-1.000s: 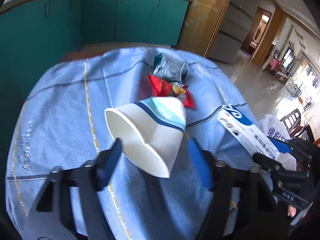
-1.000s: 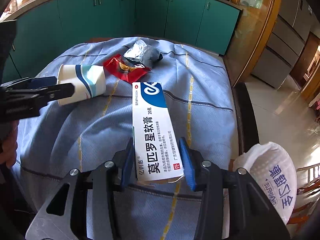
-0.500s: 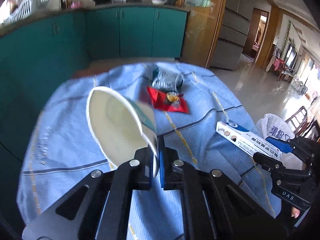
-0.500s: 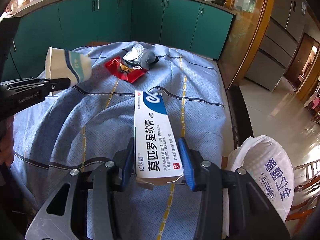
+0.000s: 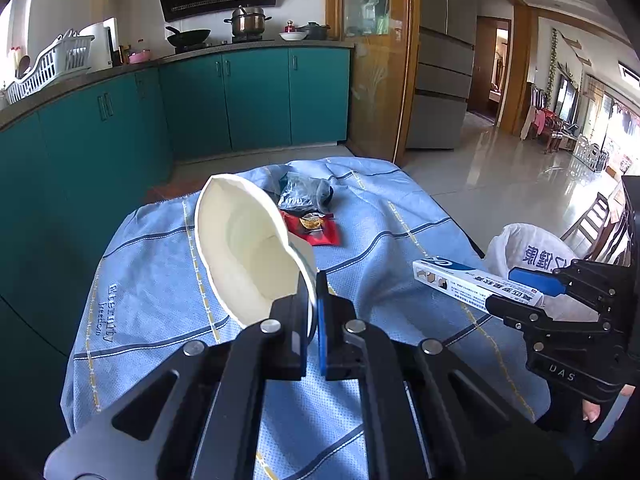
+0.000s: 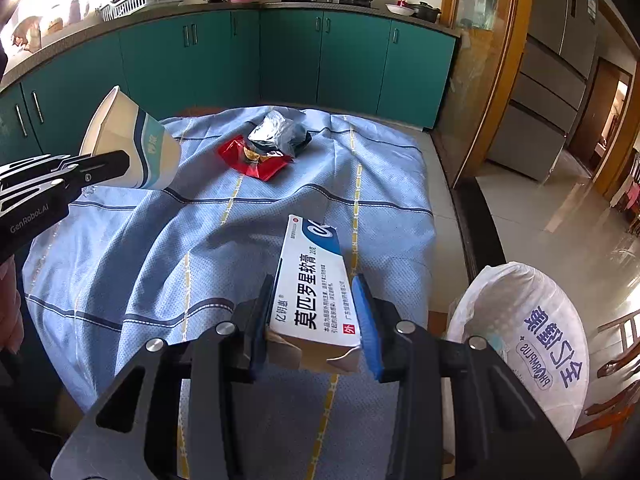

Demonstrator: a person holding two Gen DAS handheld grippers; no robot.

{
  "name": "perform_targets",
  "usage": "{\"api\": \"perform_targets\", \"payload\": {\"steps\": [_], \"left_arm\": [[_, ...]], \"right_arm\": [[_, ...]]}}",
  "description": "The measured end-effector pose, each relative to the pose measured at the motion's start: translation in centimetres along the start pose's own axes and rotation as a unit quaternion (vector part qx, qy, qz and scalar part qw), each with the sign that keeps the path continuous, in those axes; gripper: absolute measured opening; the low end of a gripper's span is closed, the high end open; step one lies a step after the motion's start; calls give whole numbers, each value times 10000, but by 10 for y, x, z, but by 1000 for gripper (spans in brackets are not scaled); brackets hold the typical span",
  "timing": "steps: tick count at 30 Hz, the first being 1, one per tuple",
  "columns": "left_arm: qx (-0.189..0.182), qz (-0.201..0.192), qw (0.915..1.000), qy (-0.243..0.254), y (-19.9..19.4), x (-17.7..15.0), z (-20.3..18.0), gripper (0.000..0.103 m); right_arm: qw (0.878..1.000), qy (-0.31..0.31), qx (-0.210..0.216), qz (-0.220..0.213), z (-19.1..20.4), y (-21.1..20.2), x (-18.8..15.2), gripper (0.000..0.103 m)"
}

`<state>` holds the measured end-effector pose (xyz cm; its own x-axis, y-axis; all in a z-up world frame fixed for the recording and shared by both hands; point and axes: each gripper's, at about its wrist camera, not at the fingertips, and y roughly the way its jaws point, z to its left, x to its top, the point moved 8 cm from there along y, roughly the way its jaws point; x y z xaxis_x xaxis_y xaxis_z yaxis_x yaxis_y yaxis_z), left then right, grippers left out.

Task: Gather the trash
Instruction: 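Carry the box and cup into the wastebasket and open both grippers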

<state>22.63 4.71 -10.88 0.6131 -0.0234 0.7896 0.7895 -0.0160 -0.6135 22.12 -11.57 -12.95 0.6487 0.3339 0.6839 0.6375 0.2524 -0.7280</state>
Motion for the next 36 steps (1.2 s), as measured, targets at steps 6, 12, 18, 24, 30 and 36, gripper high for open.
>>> {"api": "perform_targets", "payload": {"steps": [6,12,18,24,30,36], "left_arm": [[-3,-132,9999,-34,-12,5,2,5],[-111,-322,9992,192,-24,16,-21,5],[-743,-353,9946,626,-19,27,-90,5],[-1770,-70,9785,1058,2,30,-195,5],[-2640,217,9523,1515,17,20,-293,5],[-2844,502,9372,1955,35,-7,-356,5]], "right_arm": [[9998,63,-52,-183,-3,-15,1,39],[9984,184,-282,-446,-23,-40,5,39],[9938,459,-812,-610,-71,-72,-5,39],[9842,1012,-1330,-591,-138,-103,-40,39],[9712,1532,-1754,-494,-194,-127,-82,39],[9619,1869,-1954,-400,-225,-135,-112,39]]}}
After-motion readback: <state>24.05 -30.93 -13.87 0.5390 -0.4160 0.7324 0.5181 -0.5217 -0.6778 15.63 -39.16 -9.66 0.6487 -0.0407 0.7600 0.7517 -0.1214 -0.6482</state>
